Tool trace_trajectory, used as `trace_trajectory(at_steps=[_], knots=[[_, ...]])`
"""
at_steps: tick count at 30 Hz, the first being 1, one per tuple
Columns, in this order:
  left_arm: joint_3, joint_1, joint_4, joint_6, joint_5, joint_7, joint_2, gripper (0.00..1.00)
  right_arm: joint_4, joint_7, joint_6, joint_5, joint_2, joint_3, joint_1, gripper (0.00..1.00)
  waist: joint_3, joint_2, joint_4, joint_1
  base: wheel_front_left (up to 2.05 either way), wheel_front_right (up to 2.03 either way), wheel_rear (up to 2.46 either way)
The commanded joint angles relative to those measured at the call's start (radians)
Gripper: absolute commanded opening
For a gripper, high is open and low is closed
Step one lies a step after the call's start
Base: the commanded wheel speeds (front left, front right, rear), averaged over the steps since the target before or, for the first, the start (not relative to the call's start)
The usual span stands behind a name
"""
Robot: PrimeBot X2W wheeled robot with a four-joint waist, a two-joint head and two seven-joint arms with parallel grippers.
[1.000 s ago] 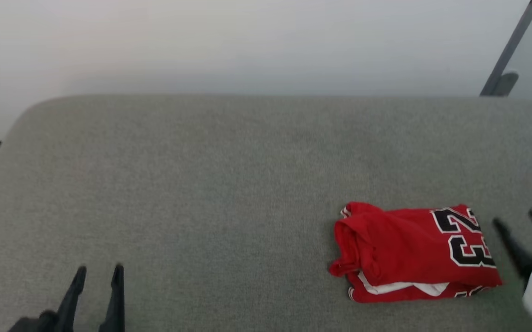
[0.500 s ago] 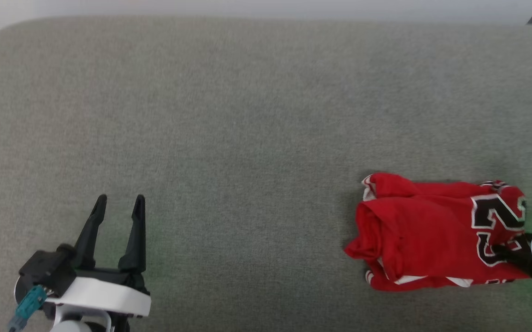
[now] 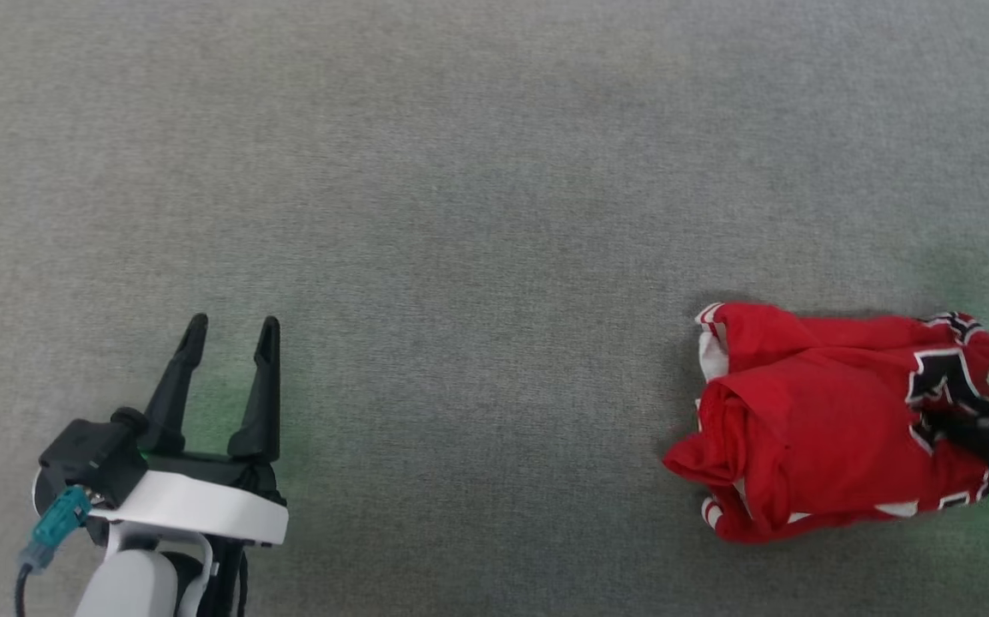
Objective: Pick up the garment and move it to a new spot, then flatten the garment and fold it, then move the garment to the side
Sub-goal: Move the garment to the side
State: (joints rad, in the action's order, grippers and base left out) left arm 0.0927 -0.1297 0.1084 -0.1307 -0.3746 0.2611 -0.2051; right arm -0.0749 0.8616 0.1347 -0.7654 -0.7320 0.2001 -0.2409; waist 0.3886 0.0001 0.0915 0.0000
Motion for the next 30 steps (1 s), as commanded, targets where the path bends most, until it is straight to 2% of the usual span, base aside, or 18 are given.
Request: trace_trajectory(at_steps=[1, 5, 7, 11, 18, 22, 30], knots=[[-0.001, -0.021, 0.000, 0.001, -0.004, 0.005, -0.010, 1.00, -0.051, -0.026, -0.007, 0.020, 0.054, 0.037, 0.010, 0.00, 0.012, -0.0001, -0.018, 0.0000, 0.00, 0.00, 0.00], [0.006, -0.033, -0.001, 0.001, 0.001, 0.005, -0.024, 1.00, -0.061, -0.098, -0.009, 0.030, 0.066, -0.015, -0.009, 0.00, 0.021, -0.0001, -0.051, 0.0000, 0.00, 0.00, 0.00], [0.009, -0.044, -0.014, 0.001, -0.015, 0.005, -0.028, 1.00, -0.062, -0.154, -0.012, 0.023, 0.055, -0.091, -0.005, 0.00, 0.029, -0.0001, -0.078, 0.0000, 0.00, 0.00, 0.00], [0.029, -0.066, -0.034, 0.001, -0.010, 0.005, -0.048, 1.00, -0.042, -0.201, -0.008, 0.025, 0.047, -0.162, 0.017, 0.00, 0.045, -0.0001, -0.114, 0.0000, 0.00, 0.00, 0.00], [0.102, -0.192, -0.088, 0.001, 0.009, 0.005, -0.142, 1.00, -0.037, -0.296, -0.006, 0.035, 0.042, -0.345, -0.015, 0.00, 0.150, -0.0001, -0.219, 0.0000, 0.00, 0.00, 0.00], [0.165, -0.310, -0.102, 0.001, 0.021, 0.005, -0.205, 1.00, -0.089, -0.338, -0.006, 0.079, 0.036, -0.406, -0.079, 0.00, 0.228, -0.0001, -0.265, 0.0000, 0.00, 0.00, 0.00], [0.262, -0.537, -0.110, 0.001, 0.019, 0.005, -0.291, 1.00, -0.308, -0.478, -0.006, 0.175, 0.029, -0.501, -0.267, 0.00, 0.335, -0.0001, -0.307, 0.0000, 0.00, 0.00, 0.00]])
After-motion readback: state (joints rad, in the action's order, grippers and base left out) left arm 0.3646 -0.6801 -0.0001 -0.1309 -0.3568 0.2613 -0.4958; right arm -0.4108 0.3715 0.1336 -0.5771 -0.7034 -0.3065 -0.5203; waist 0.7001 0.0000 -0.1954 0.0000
